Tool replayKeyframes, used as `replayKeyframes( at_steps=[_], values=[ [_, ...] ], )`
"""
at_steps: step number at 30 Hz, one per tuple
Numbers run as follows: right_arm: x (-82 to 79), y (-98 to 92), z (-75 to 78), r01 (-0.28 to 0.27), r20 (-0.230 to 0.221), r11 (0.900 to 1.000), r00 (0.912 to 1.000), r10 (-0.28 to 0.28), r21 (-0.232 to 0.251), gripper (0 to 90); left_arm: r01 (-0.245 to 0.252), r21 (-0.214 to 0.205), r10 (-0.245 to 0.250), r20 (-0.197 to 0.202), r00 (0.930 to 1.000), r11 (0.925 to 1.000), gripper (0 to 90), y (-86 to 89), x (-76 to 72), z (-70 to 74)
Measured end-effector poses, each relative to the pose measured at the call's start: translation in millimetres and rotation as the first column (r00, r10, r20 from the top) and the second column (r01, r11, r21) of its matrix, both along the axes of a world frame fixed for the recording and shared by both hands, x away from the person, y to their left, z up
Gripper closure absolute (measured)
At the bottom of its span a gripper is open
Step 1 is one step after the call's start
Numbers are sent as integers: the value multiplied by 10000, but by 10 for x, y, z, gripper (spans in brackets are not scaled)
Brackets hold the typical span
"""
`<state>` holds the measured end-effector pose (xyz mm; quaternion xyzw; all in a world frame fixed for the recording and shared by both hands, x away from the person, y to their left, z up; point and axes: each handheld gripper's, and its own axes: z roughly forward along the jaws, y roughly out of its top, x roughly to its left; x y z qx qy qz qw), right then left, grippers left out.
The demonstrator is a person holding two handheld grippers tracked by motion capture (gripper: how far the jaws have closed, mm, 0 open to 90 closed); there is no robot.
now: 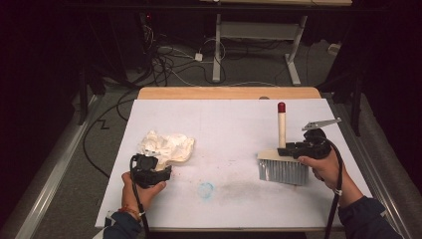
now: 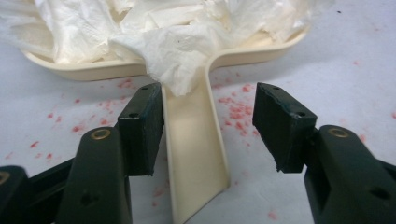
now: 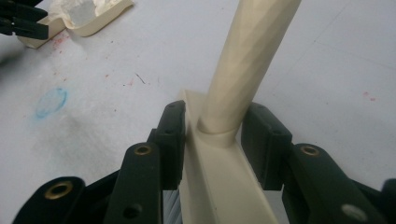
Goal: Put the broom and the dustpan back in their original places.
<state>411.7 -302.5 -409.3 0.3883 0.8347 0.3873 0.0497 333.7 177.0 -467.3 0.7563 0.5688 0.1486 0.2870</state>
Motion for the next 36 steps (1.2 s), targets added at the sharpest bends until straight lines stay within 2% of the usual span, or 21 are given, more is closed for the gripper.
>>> replayKeyframes(
  at_steps=[7,10,12,14,16,18,19,22,25,26,28,29,31,33,34,36],
  values=[
    [10,7,5,121,186,9999,9998,-119,-109,603,98,235,-100,73,9999,9997,396,-26,-22,20],
    [5,0,20,240,380,9995,9990,-233,-184,589,167,315,-180,404,9990,9994,369,-19,-48,60],
    [-10,-23,59,552,909,9984,9944,-540,-98,600,431,402,-462,781,9959,9983,308,-24,-85,98],
    [-34,-46,117,555,1305,9982,9898,-580,223,586,573,502,-631,1218,9906,9971,252,-27,-134,137],
    [-66,-35,159,535,1695,9986,9841,-537,61,573,863,493,-931,1600,9827,9951,223,-28,-185,173],
    [-101,-24,183,397,1993,9991,9790,-423,170,561,1132,626,-1240,2109,9696,9916,214,-31,-243,208],
    [-126,-14,193,362,2191,9993,9750,-369,74,544,1279,662,-1400,2315,9627,9896,204,-30,-269,223],
    [-239,1,219,305,3032,9993,9526,-232,-194,514,1718,756,-1866,2958,9368,9822,193,-14,-346,246],
    [-386,4,227,254,3989,9984,9170,-32,-503,465,2201,744,-2323,3244,9169,9726,186,0,-401,246],
    [-432,2,227,305,4248,9985,9052,-81,-458,440,2267,892,-2436,3381,9090,9699,177,-4,-423,241],
    [-524,-9,216,333,4640,9987,8858,-111,-396,400,2505,1160,-2757,3541,8936,9611,177,-16,-466,230],
    [-571,-14,203,450,4828,9980,8755,-181,-442,378,2552,1229,-2828,3670,8862,9591,177,-21,-486,222],
    [-678,-33,158,573,5191,9975,8542,-277,-410,362,2692,1348,-3007,3798,8748,9536,177,-22,-524,211],
    [-774,-55,88,605,5234,9975,8515,-320,-376,339,2703,1508,-3085,3909,8672,9509,177,-19,-555,189],
    [-822,-68,50,649,5360,9970,8436,-323,-420,337,2702,1554,-3106,3982,8631,9502,177,-15,-572,175],
    [-902,-90,-29,794,5420,9957,8394,-409,-477,321,2806,1752,-3286,3997,8557,9437,177,0,-601,148]
  ],
)
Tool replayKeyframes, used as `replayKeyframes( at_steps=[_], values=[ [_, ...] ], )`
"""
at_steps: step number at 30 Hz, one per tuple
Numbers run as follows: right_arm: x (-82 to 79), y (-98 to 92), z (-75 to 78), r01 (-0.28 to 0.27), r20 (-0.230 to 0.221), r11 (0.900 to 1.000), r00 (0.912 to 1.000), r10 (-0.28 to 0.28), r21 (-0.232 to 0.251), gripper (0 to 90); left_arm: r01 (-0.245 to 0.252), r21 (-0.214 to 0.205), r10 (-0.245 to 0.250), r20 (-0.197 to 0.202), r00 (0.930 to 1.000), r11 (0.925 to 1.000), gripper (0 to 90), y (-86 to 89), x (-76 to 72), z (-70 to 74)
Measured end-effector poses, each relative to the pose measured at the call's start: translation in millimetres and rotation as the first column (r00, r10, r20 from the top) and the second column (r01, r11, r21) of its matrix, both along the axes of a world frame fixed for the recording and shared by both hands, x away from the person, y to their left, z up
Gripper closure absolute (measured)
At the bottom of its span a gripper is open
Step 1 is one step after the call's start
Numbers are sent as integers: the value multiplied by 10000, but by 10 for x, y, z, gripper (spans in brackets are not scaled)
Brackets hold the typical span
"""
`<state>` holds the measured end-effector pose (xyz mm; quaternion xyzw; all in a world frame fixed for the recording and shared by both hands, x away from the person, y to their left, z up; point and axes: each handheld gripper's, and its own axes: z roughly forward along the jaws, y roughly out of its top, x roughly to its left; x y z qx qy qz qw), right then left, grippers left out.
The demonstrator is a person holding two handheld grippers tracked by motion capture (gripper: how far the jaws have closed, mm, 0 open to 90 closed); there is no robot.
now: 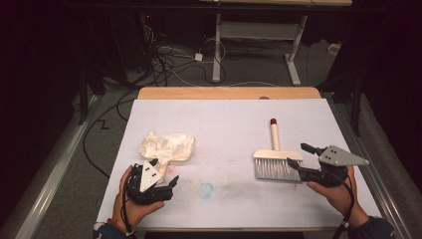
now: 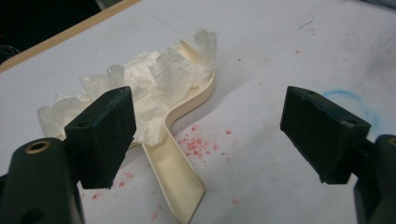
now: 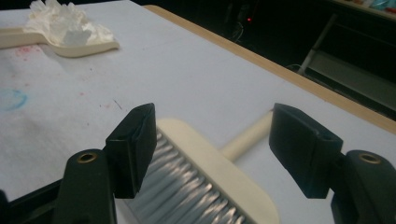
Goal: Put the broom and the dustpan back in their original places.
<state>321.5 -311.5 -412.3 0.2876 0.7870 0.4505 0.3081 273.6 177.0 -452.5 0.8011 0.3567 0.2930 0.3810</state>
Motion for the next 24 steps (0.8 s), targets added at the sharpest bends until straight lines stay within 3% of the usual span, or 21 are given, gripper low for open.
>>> replayKeyframes(
  at_steps=[4,8,13,15,24],
  values=[
    [-113,-41,-112,125,182,9999,9998,-126,44,302,21,253,-25,137,9999,9997,177,22,-61,-80],
    [-190,-48,-174,295,334,9995,9990,-293,-69,269,9,203,-10,40,10000,9998,177,40,-93,-129],
    [-242,-25,-168,388,554,9992,9977,-381,-104,260,89,266,-92,100,9999,9996,176,7,-102,-120],
    [-253,-23,-158,319,675,9995,9972,-314,-64,258,144,511,-158,258,9995,9986,176,-4,-97,-122],
    [-253,-26,-149,412,836,9991,9957,-408,-29,246,71,382,-75,98,9999,9992,177,-11,-87,-128]
  ],
)
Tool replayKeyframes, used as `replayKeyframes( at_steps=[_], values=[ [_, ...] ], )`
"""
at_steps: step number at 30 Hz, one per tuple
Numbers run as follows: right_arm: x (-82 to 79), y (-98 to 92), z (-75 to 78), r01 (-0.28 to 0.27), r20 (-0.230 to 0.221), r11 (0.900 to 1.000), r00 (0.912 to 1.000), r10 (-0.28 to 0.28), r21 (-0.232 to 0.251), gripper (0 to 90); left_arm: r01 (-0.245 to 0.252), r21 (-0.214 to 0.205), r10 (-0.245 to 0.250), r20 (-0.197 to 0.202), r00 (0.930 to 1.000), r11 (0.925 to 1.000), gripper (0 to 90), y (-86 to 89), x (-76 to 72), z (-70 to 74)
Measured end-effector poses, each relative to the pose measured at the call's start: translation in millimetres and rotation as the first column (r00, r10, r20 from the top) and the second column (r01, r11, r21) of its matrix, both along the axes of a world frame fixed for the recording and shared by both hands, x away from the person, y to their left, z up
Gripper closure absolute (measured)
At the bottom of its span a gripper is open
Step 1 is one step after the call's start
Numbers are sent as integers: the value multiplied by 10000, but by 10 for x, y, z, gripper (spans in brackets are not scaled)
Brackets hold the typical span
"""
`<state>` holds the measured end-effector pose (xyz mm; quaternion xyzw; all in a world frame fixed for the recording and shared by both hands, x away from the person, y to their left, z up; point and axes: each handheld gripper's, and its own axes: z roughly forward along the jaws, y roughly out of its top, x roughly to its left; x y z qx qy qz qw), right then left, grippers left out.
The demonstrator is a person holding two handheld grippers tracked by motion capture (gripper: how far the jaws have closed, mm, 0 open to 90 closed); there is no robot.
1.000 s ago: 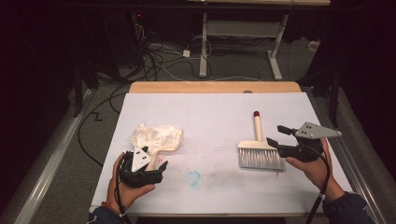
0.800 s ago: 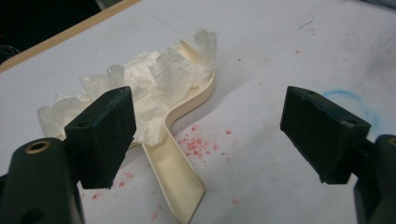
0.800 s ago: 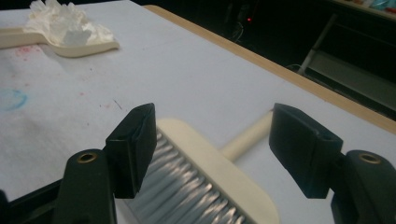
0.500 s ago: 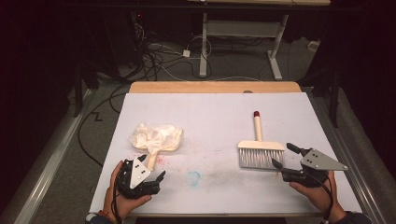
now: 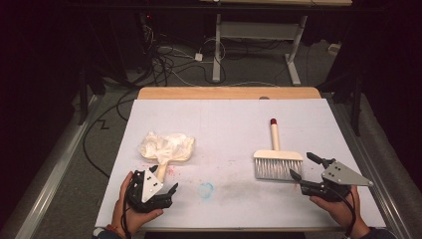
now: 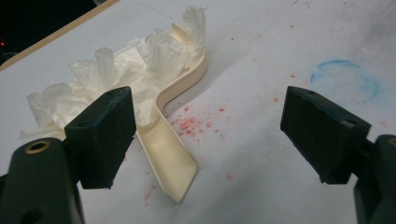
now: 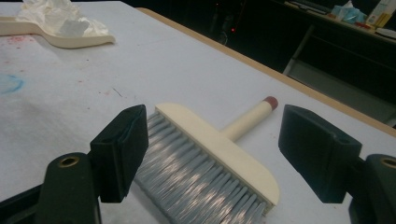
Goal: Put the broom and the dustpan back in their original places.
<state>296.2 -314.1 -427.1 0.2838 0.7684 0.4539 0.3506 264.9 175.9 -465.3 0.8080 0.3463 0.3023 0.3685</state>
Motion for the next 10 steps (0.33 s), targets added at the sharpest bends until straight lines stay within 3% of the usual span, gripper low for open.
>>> replayKeyframes(
  at_steps=[10],
  values=[
    [22,27,-27,7,50,9995,10000,-5,-301,267,-283,50,284,-196,9994,9996,176,7,45,-7]
  ],
)
